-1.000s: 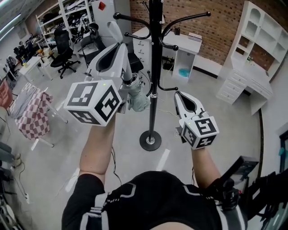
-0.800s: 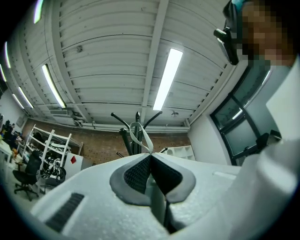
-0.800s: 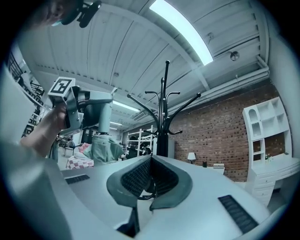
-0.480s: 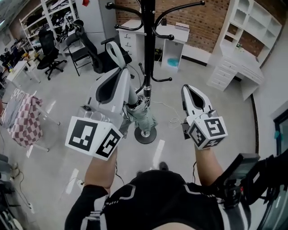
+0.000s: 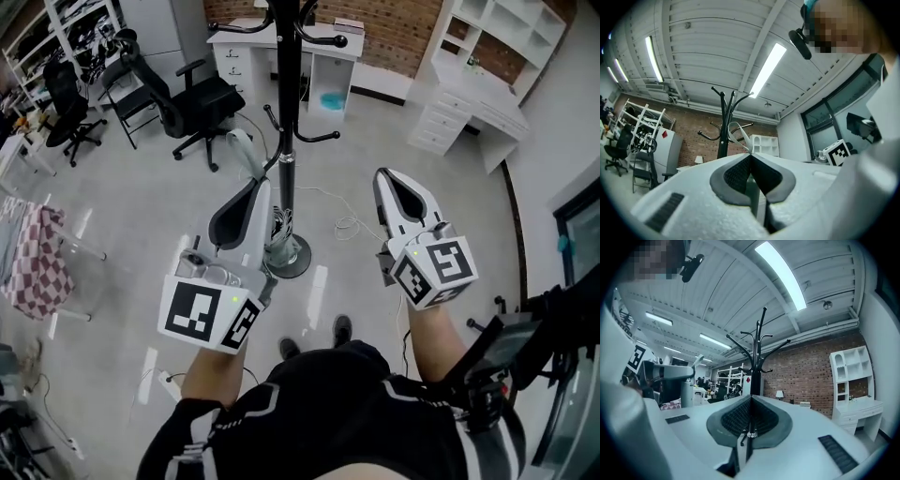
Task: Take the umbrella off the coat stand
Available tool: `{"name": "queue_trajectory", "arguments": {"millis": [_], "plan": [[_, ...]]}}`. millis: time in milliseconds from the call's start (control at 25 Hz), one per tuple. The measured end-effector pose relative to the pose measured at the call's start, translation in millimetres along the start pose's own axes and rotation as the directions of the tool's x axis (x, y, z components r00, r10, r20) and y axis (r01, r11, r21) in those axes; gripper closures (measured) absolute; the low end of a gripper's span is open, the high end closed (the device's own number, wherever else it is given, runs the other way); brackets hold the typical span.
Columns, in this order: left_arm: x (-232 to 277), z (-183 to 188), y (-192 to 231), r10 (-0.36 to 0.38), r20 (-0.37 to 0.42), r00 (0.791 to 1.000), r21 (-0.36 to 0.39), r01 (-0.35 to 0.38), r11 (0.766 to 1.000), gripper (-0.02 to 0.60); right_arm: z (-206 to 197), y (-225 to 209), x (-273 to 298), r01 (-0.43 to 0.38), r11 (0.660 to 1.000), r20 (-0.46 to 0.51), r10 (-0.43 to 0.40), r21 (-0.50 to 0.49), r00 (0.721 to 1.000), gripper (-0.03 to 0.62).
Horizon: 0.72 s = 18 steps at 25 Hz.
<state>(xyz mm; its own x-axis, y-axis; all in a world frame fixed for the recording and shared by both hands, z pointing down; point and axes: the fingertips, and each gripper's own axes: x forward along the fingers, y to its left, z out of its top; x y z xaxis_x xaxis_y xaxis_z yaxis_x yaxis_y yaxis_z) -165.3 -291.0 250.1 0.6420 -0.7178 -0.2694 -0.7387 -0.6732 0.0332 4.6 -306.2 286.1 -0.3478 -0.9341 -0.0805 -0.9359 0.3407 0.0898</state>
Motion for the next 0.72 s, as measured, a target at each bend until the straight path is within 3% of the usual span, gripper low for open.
{"name": "queue_trajectory", "arguments": {"millis": [160, 440, 720], "plan": [[-1.5, -13.6, -8.0, 0.005, -0.03, 1.0, -0.011, -0.006, 1.0, 0.568, 1.3, 0.8, -4.0, -0.031, 1.0, -0.001, 0.031, 0.0, 1.0, 0.594], [2.7, -40.0, -33.7, -0.024, -0.074, 0.997, 0.047, 0.027, 0.999, 0.569, 2.0, -9.3, -12.1, -0.093, 0.995, 0.024, 0.092, 0.045, 0.995, 0.594], [16.0, -72.1, -65.2, -0.026, -0.1, 0.995, -0.031, 0.023, 0.999, 0.569, -4.4, -42.0, -19.9, -0.118, 0.989, 0.03, 0.116, 0.085, 0.993, 0.594]]}}
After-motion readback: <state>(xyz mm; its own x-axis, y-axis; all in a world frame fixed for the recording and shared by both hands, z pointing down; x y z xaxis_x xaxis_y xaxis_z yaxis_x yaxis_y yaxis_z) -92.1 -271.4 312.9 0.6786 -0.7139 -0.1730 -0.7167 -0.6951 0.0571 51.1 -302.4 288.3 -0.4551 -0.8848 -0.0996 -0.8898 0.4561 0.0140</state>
